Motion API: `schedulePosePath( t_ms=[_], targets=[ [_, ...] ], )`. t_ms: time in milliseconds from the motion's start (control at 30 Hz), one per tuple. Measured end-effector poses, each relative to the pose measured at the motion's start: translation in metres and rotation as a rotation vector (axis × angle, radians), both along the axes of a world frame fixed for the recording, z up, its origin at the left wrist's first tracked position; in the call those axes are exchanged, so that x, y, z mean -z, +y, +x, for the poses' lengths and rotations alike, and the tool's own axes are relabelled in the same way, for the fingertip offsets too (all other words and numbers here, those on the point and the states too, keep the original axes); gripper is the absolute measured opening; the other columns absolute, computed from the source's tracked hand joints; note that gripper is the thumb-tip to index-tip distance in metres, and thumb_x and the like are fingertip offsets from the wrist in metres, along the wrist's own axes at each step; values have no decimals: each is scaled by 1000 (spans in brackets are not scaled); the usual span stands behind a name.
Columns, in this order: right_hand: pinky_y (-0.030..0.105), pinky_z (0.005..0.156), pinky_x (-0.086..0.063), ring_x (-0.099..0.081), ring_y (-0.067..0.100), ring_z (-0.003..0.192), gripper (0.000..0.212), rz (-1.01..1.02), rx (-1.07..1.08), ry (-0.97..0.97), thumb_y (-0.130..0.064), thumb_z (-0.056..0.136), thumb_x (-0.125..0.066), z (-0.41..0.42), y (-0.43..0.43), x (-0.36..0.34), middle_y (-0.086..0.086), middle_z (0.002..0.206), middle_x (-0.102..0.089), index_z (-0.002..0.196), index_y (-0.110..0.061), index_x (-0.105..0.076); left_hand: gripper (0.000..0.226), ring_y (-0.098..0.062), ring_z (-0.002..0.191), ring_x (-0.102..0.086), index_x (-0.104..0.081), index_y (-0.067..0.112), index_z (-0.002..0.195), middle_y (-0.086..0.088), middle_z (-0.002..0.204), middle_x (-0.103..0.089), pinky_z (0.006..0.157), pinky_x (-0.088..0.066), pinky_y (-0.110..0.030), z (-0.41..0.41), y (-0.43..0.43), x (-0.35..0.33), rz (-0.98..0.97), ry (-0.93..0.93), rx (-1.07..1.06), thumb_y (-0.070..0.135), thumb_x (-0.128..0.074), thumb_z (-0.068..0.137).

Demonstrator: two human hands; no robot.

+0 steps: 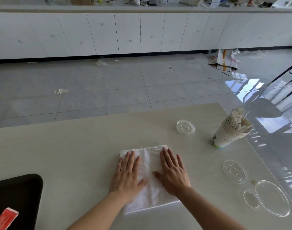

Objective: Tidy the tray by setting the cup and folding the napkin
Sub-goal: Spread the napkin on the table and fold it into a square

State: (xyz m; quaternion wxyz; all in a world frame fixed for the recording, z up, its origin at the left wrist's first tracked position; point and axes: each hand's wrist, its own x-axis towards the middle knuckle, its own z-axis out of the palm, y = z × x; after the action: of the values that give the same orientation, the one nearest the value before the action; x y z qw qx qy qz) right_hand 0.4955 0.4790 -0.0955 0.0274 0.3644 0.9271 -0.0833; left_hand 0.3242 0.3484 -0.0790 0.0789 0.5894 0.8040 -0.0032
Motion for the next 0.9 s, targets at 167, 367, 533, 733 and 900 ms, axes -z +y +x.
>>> schedulePosePath(
  t_ms=[167,367,533,733,900],
  targets=[
    [41,119,6,14,20,149,93,-4,34,-21,-76,89,-7,-1,1,3,1,163,8,155,-11,-2,88,-35,147,-8,-18,12,150,-13,160,-12,113,-9,-49,-2,-1,7,-38,-29,-28,72,-24,87],
    [41,120,11,20,18,149,93,-35,-15,-29,-76,89,-3,-24,-24,3,2,162,19,154,-12,8,88,-35,148,1,-14,15,152,-10,161,-4,115,-6,-49,-22,-32,10,-18,-18,-52,74,-21,87],
    [42,120,12,24,18,148,93,-61,-101,-26,-76,89,-4,-53,-69,2,3,163,20,154,-12,11,89,-32,147,14,0,17,152,-7,161,10,118,3,-47,-41,-90,8,-63,-7,-128,75,-10,84],
    [41,118,15,24,19,148,94,-87,-157,-37,-77,89,-6,-77,-126,3,3,162,21,153,-11,13,89,-28,144,27,14,22,149,-3,158,23,117,8,-45,-57,-157,10,-85,-1,-187,77,-1,81],
    [42,118,21,25,24,148,91,-76,-144,-66,-76,88,-4,-80,-144,-2,-1,159,29,153,-16,15,89,-28,139,37,26,24,145,-3,154,36,117,15,-45,-66,-170,5,-147,-4,-194,78,2,79]
  ],
)
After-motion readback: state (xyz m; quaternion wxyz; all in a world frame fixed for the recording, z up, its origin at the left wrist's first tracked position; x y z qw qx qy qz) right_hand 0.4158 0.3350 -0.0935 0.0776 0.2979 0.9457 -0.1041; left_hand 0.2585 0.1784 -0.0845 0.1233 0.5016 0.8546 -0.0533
